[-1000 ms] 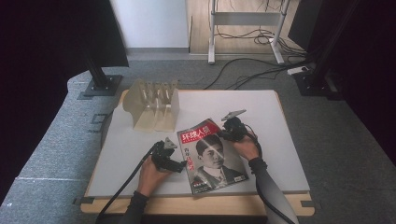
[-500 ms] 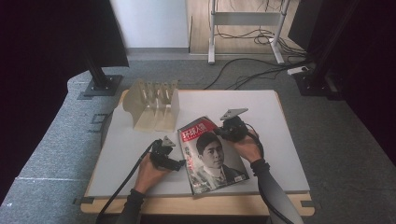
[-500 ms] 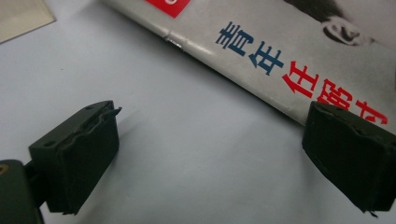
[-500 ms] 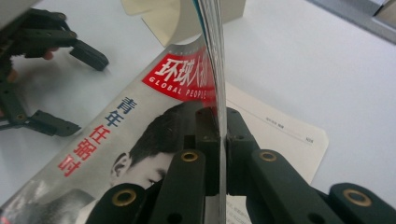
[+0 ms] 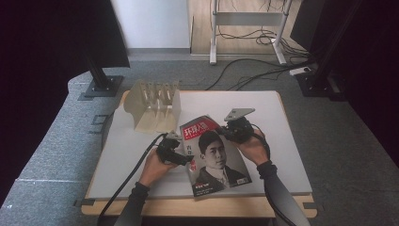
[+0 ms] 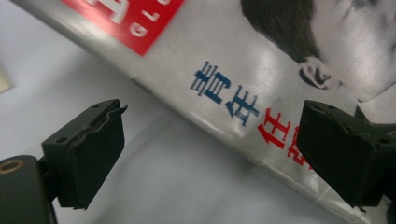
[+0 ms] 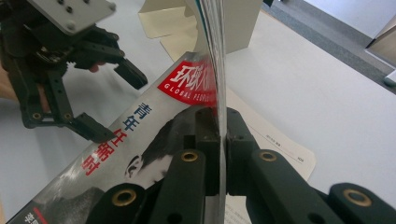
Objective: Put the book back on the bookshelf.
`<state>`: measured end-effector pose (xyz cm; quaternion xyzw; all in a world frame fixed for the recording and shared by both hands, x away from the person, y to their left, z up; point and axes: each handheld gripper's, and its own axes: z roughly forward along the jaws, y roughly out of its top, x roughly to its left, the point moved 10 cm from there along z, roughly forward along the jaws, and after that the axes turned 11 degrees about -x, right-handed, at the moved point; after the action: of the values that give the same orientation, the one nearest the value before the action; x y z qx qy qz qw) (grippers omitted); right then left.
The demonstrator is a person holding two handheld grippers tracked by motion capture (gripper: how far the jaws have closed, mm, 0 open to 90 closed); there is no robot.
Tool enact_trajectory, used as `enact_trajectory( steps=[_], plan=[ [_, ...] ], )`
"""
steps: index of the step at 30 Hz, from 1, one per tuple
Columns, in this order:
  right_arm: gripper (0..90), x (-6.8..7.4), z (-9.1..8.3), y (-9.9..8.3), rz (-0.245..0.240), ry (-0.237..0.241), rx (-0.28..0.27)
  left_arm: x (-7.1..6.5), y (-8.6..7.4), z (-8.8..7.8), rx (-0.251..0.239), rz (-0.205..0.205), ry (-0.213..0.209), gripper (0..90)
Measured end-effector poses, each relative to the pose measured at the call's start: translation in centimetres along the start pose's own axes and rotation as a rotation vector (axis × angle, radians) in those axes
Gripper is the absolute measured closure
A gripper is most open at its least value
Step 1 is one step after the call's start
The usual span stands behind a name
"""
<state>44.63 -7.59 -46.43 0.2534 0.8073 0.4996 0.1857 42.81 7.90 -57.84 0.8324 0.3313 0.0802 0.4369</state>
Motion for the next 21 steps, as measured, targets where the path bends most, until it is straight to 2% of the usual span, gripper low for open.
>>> enact_trajectory(
  steps=[2,6,8,12,17,21],
  plan=[
    [85.7,0.0,-0.2,0.1,-0.002,0.001,-0.006,-0.2,0.0,0.4,0.007,0.0,-0.023,8.1],
    [85.7,0.1,-0.7,0.4,-0.008,0.004,-0.015,-0.8,0.3,1.0,-0.003,-0.023,-0.094,10.5],
    [85.7,0.1,-0.8,0.5,-0.01,0.007,-0.021,-1.1,0.6,1.1,-0.006,-0.02,-0.113,13.1],
    [85.7,0.1,-1.0,0.8,-0.008,0.009,-0.031,-1.3,1.2,0.7,0.008,0.027,-0.079,14.8],
    [85.6,-0.4,-1.4,1.4,0.014,0.007,-0.059,-1.7,3.1,-0.4,-0.059,0.019,-0.096,17.7],
    [85.6,-0.7,-1.6,1.7,0.017,0.004,-0.063,-1.9,4.4,-1.1,-0.078,0.062,-0.069,21.9]
  ],
)
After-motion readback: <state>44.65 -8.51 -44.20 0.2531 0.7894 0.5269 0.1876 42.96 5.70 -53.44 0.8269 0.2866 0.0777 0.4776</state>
